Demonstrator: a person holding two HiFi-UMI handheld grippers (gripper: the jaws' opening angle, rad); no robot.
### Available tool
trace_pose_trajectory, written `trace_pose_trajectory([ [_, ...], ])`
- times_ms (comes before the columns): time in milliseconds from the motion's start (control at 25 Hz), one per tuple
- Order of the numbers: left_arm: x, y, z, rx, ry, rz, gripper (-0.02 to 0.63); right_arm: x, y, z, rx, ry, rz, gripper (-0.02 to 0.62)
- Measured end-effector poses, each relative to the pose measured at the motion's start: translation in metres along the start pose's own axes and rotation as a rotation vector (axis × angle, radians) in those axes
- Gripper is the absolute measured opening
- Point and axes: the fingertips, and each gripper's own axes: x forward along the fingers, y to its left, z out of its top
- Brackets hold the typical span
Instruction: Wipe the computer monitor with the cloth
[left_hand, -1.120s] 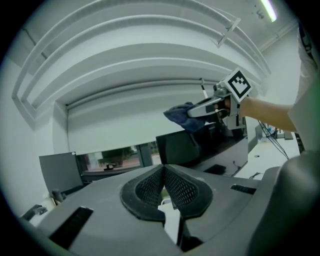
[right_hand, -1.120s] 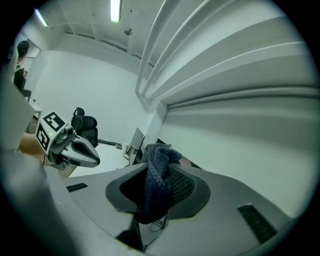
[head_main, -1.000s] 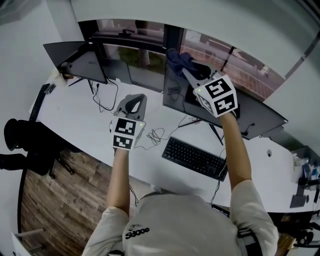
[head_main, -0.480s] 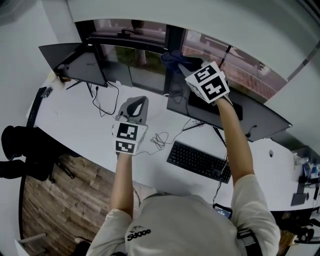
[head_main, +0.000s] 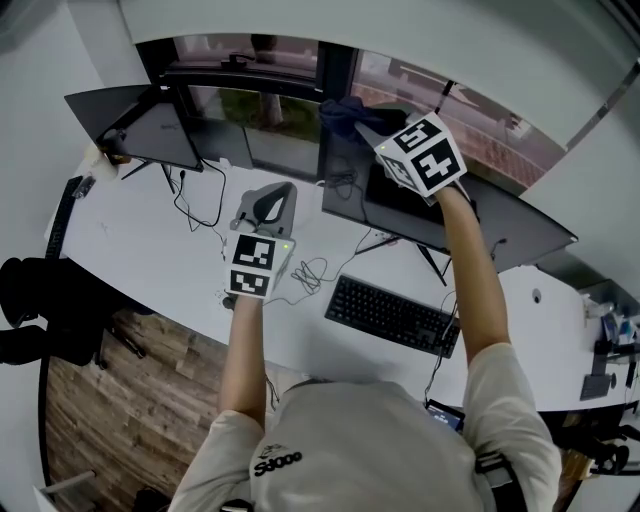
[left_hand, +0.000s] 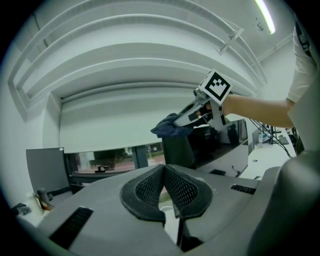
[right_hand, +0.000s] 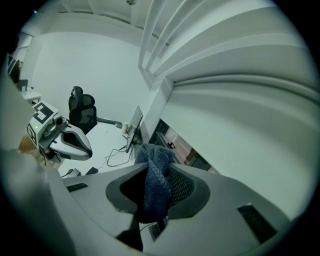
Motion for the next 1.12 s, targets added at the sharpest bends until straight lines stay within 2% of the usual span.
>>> trace_pose_trajectory([
  [200, 0.009, -0.018, 0.005, 0.000, 0.002, -0.025, 0.018, -0.017, -0.002, -0.014, -0.001, 0.008, -0.035, 0.087],
  [520, 0.018, -0.057, 0.024, 0.012, -0.011, -0.064, 0.018, -0.052, -0.014, -0.042, 0.012, 0.044, -0.042, 0.086],
  [1120, 0.036, -0.141, 0.055, 0.036, -0.032, -0.160, 0.018, -0.128, -0.049, -0.101, 0.122, 0.067, -0.097, 0.086],
])
